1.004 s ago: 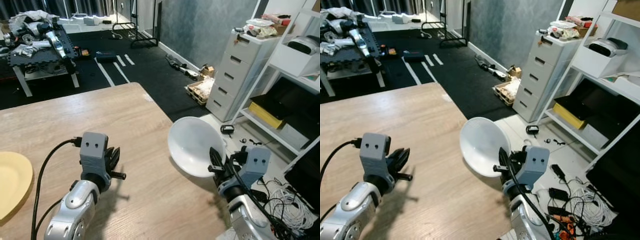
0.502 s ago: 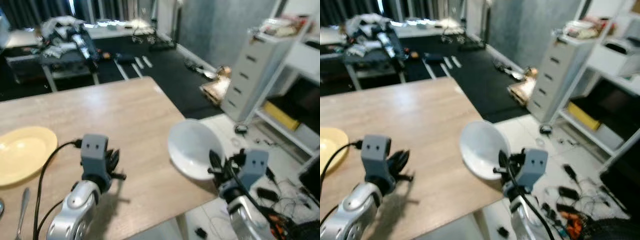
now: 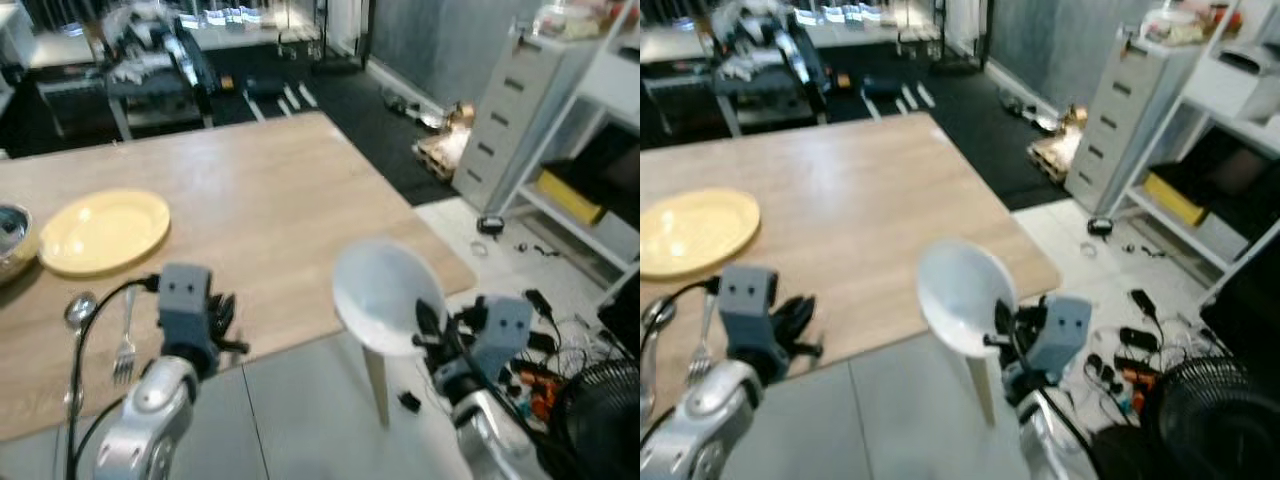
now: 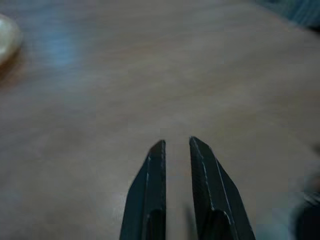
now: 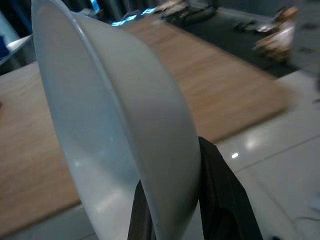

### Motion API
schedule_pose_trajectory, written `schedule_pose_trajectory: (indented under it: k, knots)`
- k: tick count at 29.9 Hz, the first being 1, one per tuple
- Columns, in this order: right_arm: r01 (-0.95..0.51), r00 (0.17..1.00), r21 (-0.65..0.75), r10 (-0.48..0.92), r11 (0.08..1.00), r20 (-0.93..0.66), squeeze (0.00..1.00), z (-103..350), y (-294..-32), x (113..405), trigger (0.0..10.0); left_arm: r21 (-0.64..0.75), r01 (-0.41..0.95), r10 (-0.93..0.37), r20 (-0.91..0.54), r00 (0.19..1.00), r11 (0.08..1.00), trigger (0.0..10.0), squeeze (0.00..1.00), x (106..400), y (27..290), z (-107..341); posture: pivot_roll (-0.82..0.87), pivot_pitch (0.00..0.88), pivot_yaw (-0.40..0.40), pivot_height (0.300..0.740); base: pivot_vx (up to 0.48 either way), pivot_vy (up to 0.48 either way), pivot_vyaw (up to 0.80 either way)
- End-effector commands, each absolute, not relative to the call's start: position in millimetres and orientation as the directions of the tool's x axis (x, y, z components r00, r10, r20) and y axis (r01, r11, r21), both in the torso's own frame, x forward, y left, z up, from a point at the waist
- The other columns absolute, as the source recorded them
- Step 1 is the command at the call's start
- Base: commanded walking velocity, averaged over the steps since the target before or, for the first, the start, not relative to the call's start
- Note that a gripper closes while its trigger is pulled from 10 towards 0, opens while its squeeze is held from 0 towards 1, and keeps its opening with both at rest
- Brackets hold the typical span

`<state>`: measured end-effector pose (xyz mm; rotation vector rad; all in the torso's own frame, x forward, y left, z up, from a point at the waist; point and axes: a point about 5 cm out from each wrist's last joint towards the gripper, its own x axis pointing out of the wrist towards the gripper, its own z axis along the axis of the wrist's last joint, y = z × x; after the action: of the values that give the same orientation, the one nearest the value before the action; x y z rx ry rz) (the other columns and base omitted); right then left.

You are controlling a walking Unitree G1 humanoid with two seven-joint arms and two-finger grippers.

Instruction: Setting the table

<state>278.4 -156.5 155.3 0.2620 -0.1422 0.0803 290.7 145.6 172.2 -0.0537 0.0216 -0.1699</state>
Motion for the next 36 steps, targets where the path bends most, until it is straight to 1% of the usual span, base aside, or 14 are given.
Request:
schedule_pose_trajectory:
  k: [1, 3, 36]
  knots:
    - [-0.087, 0.988, 0.253, 0.05, 0.964, 0.147, 0.0, 153.7, -158.3, 276.3, 10.0, -0.055, 0.157, -0.159, -0.033, 0.987, 0.986, 10.0, 0.0, 289.6, 148.4, 168.1, 0.09, 0.083, 0.044, 0.74, 0.0, 0.0, 0.0]
    - [-0.087, 0.988, 0.253, 0.051, 0.963, 0.147, 0.0, 153.6, -158.1, 276.3, 10.0, -0.056, 0.157, -0.159, -0.035, 0.987, 0.986, 10.0, 0.0, 289.7, 148.4, 168.0, 0.09, 0.083, 0.044, 0.74, 0.0, 0.0, -0.21]
    - [-0.088, 0.989, 0.256, 0.054, 0.963, 0.136, 0.0, 152.2, -158.7, 276.2, 10.0, -0.045, 0.17, -0.173, -0.058, 0.983, 0.984, 10.0, 0.0, 290.9, 145.6, 163.8, 0.08, 0.077, 0.05, 0.74, 0.0, 0.0, -0.8]
